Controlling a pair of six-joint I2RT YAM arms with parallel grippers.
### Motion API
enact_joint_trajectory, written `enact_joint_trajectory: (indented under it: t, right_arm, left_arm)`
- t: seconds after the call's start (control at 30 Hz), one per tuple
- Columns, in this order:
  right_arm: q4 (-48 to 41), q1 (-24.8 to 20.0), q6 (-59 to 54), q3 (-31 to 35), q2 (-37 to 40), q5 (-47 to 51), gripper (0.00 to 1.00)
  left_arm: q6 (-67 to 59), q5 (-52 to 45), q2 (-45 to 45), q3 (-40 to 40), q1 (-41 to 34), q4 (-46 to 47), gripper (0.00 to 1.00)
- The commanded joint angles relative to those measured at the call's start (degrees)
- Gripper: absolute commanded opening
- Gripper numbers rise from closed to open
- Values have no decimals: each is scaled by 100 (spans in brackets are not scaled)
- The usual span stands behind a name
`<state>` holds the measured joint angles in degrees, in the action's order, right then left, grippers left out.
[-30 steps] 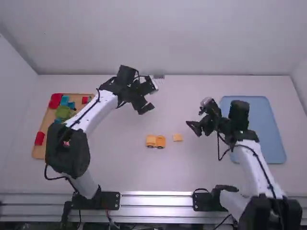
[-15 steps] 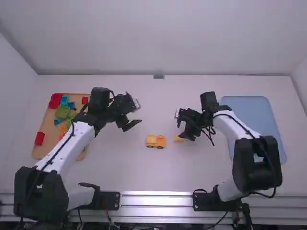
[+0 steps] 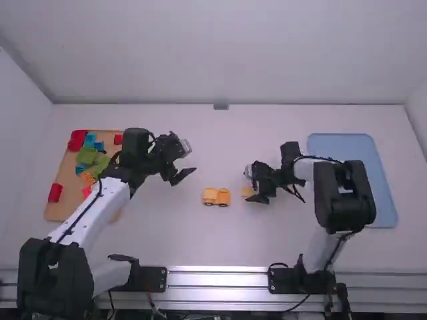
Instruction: Assemble lego blocks to make yellow taxi
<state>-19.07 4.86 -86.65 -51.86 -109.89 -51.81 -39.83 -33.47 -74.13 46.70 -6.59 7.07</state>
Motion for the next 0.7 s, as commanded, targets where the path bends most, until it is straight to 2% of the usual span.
enact_joint_trajectory:
  t: [0.0, 0.13, 0.2, 0.27, 0.37, 0.53, 0.57, 0.67]
  right_arm:
    - [382, -96, 234, 205, -271, -396, 98]
    - [951, -111, 549, 387, -520, -393, 92]
    - [1106, -116, 570, 466, -564, -369, 84]
    - [1143, -153, 540, 522, -564, -369, 80]
    - [1130, -232, 413, 590, -577, -385, 67]
    - [1178, -385, 378, 708, -597, -387, 59]
    - [1217, -428, 341, 754, -597, -393, 53]
    - [1421, -450, 352, 881, -597, -474, 54]
  left_arm:
    - [109, -164, 96, -33, -15, -7, 99]
    - [114, -166, 96, -33, -15, -7, 99]
    - [114, -166, 96, -33, -13, -9, 99]
    - [109, -168, 96, -33, -15, -11, 99]
    - [184, -166, 96, -33, -15, -22, 99]
    - [304, -168, 96, -33, -15, -52, 99]
    - [304, -195, 96, -33, -15, -52, 99]
    - [297, -372, 96, -33, -15, -68, 99]
